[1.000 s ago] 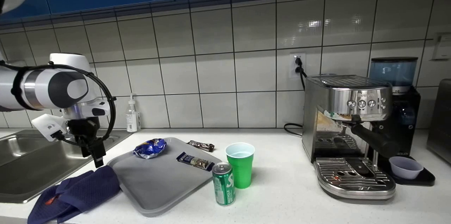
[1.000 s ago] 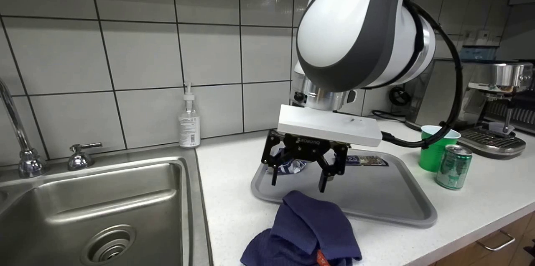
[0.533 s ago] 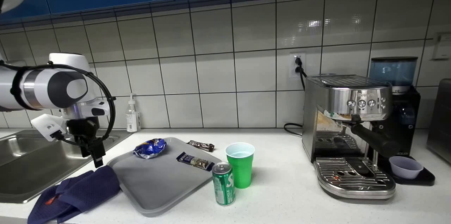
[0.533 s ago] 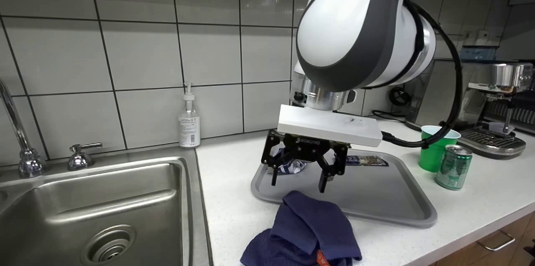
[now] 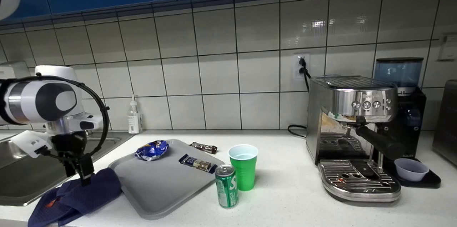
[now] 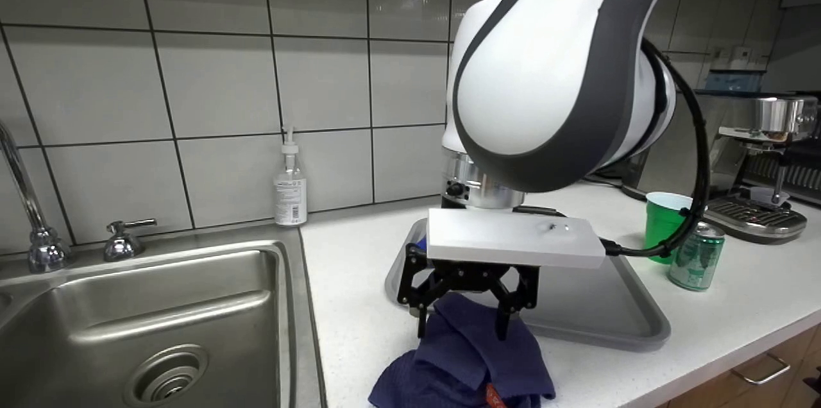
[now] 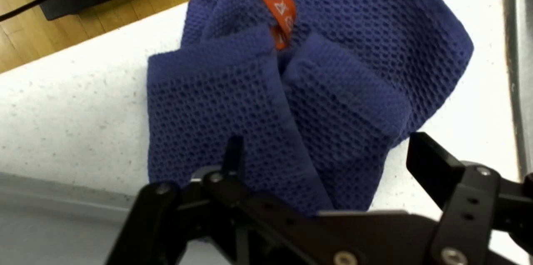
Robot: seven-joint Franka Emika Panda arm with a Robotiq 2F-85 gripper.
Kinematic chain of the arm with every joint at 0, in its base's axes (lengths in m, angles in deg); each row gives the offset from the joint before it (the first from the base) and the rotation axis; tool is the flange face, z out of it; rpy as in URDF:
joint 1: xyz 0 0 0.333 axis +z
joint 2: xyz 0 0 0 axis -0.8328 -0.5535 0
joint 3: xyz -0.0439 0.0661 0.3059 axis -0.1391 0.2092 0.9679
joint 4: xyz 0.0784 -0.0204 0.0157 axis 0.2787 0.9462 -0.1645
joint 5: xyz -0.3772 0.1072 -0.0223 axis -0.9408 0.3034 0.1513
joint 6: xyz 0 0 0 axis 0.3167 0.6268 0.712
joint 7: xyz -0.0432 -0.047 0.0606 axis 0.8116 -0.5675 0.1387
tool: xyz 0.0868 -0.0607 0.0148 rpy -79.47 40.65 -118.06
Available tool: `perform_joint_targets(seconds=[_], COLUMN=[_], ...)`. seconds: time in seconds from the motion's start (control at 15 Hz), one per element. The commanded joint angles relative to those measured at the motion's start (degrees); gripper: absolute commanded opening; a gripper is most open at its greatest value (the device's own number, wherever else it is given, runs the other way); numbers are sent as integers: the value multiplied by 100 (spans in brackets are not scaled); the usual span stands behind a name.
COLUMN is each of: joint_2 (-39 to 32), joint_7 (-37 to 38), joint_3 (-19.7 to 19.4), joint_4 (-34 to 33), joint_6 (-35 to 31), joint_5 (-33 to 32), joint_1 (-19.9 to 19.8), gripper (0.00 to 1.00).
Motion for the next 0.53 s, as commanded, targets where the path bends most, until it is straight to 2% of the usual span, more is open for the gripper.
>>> perform_joint_targets(seconds=[0.0,0.47], joint_2=[-88,-298], joint_7=[250,755], joint_3=[-143,-584], joint_4=[22,-108], joint_6=[-16,-138], joint_5=[-356,-1074], joint_1=[218,568], gripper=[100,100])
